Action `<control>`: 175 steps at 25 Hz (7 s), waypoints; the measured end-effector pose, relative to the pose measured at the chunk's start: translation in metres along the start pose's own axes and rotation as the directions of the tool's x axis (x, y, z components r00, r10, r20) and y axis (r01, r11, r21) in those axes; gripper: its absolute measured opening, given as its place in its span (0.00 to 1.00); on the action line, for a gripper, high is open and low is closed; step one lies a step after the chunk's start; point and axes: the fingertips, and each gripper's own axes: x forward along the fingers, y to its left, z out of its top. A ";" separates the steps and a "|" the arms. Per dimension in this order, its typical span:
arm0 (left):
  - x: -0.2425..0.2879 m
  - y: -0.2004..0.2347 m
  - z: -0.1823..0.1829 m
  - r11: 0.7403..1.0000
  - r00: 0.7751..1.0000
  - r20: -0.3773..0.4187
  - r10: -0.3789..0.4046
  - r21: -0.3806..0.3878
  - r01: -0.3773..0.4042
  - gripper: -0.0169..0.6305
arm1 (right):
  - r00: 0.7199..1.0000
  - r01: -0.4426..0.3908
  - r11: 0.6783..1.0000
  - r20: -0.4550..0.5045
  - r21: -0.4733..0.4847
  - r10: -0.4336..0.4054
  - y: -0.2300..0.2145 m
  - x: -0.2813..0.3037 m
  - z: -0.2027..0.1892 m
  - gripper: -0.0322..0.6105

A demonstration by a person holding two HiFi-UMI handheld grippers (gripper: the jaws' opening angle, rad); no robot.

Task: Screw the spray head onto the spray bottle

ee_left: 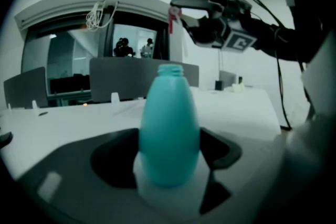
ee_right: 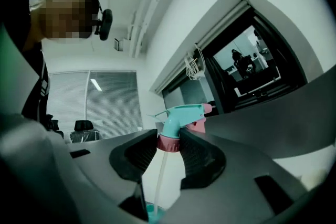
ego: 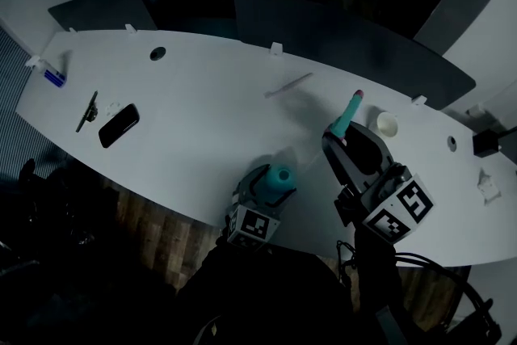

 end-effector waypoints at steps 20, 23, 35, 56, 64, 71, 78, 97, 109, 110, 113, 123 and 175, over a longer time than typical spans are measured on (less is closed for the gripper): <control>0.001 0.001 0.000 1.000 1.000 0.008 0.016 -0.006 -0.016 0.59 | 0.994 -0.090 0.983 -0.080 -0.161 0.078 0.036 0.026 -0.112 0.26; 0.001 0.001 0.000 1.000 1.000 0.008 0.015 -0.006 -0.015 0.59 | 0.990 -0.097 0.980 -0.120 -0.171 0.077 0.039 0.023 -0.133 0.26; 0.002 0.002 -0.003 1.000 1.000 0.008 0.014 0.004 -0.014 0.59 | 0.991 -0.094 0.977 -0.111 -0.191 0.074 0.038 0.020 -0.151 0.26; 0.000 0.003 -0.007 1.000 1.000 0.011 0.012 -0.006 -0.012 0.59 | 0.998 -0.045 0.950 -0.059 -0.310 0.028 0.046 0.012 -0.161 0.26; 0.000 0.003 -0.007 1.000 1.000 0.017 0.014 -0.004 -0.014 0.59 | 0.991 -0.050 0.966 -0.133 -0.252 0.017 0.045 0.012 -0.166 0.27; -0.001 0.004 -0.006 1.000 1.000 0.009 0.015 -0.002 -0.015 0.59 | 0.983 -0.038 0.997 -0.183 -0.065 0.026 0.045 0.007 -0.151 0.27; -0.001 0.002 -0.006 1.000 1.000 0.005 0.016 -0.015 -0.016 0.59 | 0.970 -0.027 0.999 -0.243 -0.025 0.021 0.040 0.016 -0.154 0.28; 0.004 0.000 -0.004 1.000 1.000 0.008 -0.005 -0.024 0.005 0.59 | 0.996 0.002 0.961 -0.089 -0.276 -0.028 0.043 0.011 -0.151 0.25; 0.002 0.002 -0.006 1.000 1.000 -0.007 0.001 -0.012 -0.001 0.59 | 0.915 0.131 0.910 -0.306 -0.394 -0.264 0.051 0.016 -0.143 0.32; 0.002 0.001 -0.005 1.000 1.000 -0.010 0.000 -0.016 0.000 0.59 | 0.903 0.142 0.899 -0.318 -0.414 -0.289 0.050 0.020 -0.145 0.32; 0.002 0.001 -0.004 1.000 1.000 0.006 0.004 -0.021 -0.004 0.59 | 0.894 0.176 0.886 -0.307 -0.429 -0.326 0.043 0.029 -0.143 0.32; 0.002 0.001 -0.004 1.000 1.000 0.001 0.003 -0.016 -0.003 0.59 | 0.897 0.141 0.933 -0.357 -0.332 -0.263 0.042 0.030 -0.142 0.19; 0.002 0.001 -0.004 0.999 1.000 0.007 -0.007 -0.042 0.008 0.59 | 0.875 -0.037 0.942 -0.466 -0.333 -0.130 0.046 0.026 -0.156 0.28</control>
